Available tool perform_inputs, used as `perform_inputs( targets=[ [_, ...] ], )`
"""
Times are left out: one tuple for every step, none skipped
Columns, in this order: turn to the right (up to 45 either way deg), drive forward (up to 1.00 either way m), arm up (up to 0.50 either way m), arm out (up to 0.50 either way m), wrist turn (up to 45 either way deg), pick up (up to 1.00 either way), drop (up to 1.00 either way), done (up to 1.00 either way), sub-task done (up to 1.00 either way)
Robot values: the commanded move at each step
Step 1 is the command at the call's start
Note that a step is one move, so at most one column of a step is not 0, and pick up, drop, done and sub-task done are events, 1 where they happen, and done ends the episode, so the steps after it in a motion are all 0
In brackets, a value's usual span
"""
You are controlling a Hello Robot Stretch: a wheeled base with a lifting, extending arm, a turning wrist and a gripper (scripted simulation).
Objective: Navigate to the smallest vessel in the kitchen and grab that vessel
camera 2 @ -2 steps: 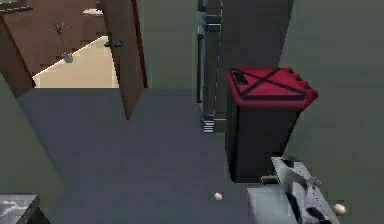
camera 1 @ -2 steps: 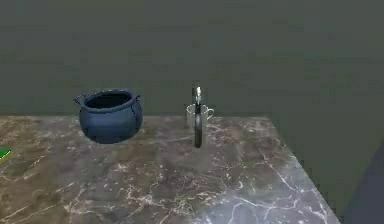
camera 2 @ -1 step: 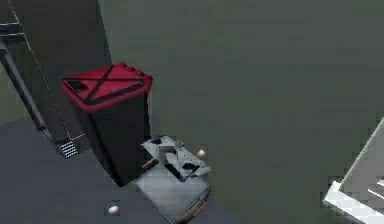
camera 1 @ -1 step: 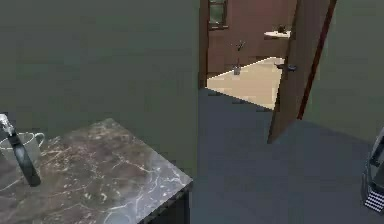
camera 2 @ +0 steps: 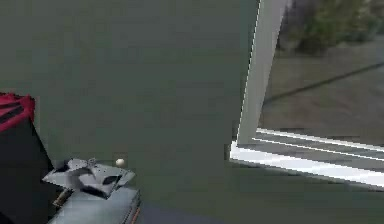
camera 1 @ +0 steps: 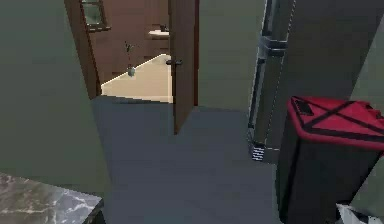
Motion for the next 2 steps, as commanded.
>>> perform_inputs(
  targets=[
    [0.0, 0.6, 0.0, 0.0, 0.0, 0.0, 0.0, 0.0, 0.0],
    [-15.0, 0.0, 0.0, 0.0, 0.0, 0.0, 0.0, 0.0, 0.0]
  ],
)
